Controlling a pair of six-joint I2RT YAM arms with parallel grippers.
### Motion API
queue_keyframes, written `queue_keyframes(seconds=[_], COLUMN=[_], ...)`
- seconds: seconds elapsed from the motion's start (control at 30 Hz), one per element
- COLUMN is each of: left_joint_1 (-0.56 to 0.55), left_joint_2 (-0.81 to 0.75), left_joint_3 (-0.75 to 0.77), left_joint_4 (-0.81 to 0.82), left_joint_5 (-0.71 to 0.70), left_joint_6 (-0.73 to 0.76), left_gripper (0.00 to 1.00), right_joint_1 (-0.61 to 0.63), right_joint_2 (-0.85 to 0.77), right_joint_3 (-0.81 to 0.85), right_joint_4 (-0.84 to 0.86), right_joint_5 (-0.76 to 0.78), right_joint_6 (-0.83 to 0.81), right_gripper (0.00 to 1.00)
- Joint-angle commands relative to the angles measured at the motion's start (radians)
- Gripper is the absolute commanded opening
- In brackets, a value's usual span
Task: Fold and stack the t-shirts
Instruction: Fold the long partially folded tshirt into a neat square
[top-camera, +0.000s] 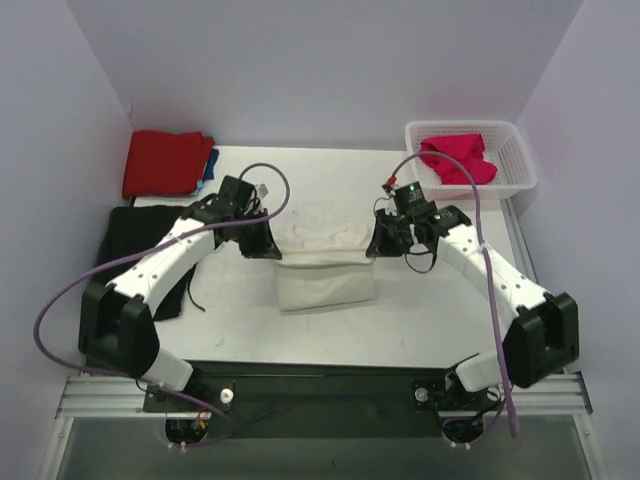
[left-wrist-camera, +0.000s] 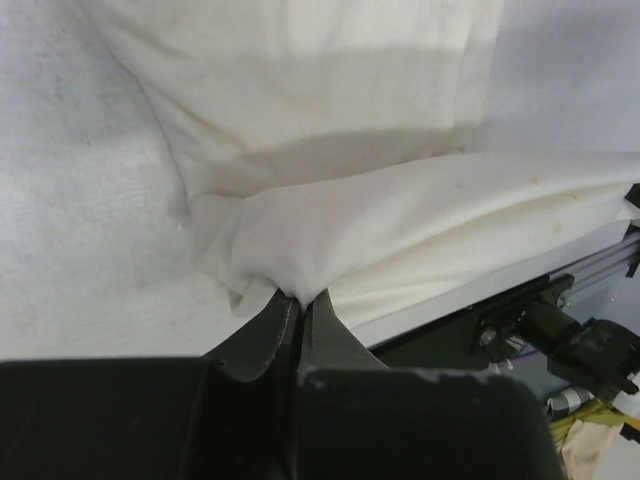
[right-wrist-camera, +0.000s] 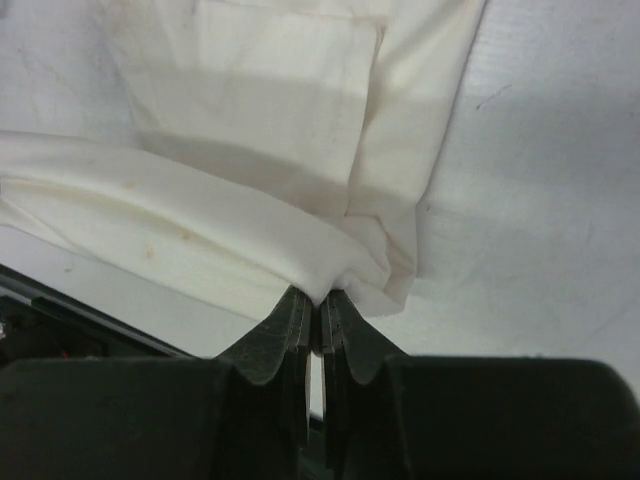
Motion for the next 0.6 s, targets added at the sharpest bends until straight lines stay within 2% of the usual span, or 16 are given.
queue_keyframes(seconds=[0.0, 0.23, 0.37, 0.57], left_joint_1=[0.021, 0.033, 0.036, 0.053], left_joint_2=[0.099, 0.331, 0.409, 0.486], left_joint_3=[0.081, 0.240, 0.312, 0.385], left_joint_4=[0.043, 0.048, 0.050, 0.069], left_joint_5=[-0.096, -0.156, -0.188, -0.199], left_joint_6=[0.042, 0.052, 0.050, 0.059], left_gripper=[0.00, 0.00, 0.00, 0.00], right_joint_1=[-0.036, -0.056, -0.062, -0.078], right_joint_2=[0.124, 0.355, 0.441, 0.533], right_joint_3=[0.073, 0.217, 0.328, 0.400], right_joint_4=[0.011, 0.049, 0.051, 0.051], right_joint_5=[0.058, 0.038, 0.036, 0.065], right_joint_6=[-0.050, -0.055, -0.055, -0.040], right_gripper=[0.00, 0.00, 0.00, 0.00])
